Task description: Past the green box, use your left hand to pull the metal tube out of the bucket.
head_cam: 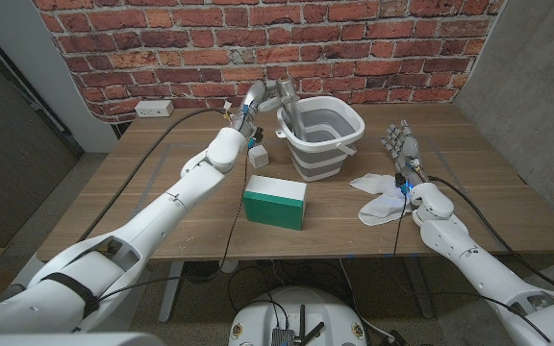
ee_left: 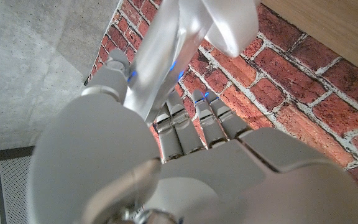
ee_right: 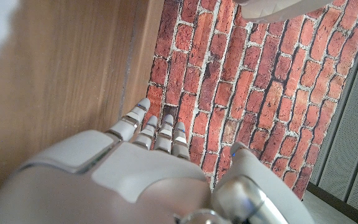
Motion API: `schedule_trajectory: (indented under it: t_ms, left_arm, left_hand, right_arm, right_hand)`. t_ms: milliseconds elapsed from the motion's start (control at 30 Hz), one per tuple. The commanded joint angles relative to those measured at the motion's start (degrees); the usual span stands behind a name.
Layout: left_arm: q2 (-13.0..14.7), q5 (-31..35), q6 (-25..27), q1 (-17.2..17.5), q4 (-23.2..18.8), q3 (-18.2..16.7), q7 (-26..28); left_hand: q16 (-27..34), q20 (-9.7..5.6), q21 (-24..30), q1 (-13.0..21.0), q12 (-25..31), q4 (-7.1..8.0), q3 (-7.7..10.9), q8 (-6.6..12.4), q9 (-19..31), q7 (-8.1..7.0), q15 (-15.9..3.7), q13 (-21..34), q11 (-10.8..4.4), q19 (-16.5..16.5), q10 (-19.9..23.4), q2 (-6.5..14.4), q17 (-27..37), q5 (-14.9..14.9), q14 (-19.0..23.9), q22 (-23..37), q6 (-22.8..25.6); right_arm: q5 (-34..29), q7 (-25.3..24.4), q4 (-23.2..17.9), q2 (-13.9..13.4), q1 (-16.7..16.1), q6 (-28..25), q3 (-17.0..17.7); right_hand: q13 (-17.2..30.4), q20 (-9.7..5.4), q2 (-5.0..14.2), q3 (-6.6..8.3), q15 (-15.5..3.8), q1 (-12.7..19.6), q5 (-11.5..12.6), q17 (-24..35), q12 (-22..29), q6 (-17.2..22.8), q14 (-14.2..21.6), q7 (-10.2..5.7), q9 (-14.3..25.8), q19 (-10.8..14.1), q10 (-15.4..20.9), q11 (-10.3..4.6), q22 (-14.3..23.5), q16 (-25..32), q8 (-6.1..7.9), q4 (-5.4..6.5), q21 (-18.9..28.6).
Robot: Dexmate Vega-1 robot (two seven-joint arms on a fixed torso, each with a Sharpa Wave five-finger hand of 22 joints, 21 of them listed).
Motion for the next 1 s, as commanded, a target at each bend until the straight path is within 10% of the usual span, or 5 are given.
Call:
schedule_trajectory:
  t_ms: [33, 1000]
  left_arm:
    - [-0.7, 0.4, -0.9, -1.7, 1.0, 0.3, -0.7]
    - [-4.1, 1.0, -2.2, -9.7, 7.5, 2.8, -4.7]
  left_hand:
    - [0.2, -1.49, 0.0, -2.5, 0.0, 3.22, 3.92, -0.24, 0.3, 0.61, -7.70, 0.1, -2.53, -0.4, 2.5, 14.7, 0.2, -0.1, 0.3, 0.3, 0.6]
    - [0.0, -1.82, 0.2, -3.3, -0.2, 3.24, 5.02, -0.56, 0.6, 0.56, -7.42, 0.2, -2.59, -0.2, 2.4, 14.6, 0.1, -0.1, 0.4, 0.2, 0.7]
  right_arm:
    - [-0.1, 0.3, 0.4, 0.1, 0.4, 0.3, 0.0]
    - [0.4, 0.4, 0.3, 0.0, -0.4, 1.1, 0.6]
  right_hand:
    - [0.0, -0.78, 2.65, 0.06, -0.17, -0.6, 0.3, 0.0, 0.3, 0.3, 0.4, 0.15, 0.3, 0.5, 0.5, 0.26, 0.1, 0.2, 0.11, 0.14, 0.3]
    - [0.0, -0.78, 2.67, 0.00, -0.17, -0.7, 0.3, -0.2, 0.3, 0.4, 0.4, 0.10, 0.3, 0.6, 0.5, 0.20, 0.1, 0.3, 0.11, 0.20, 0.3]
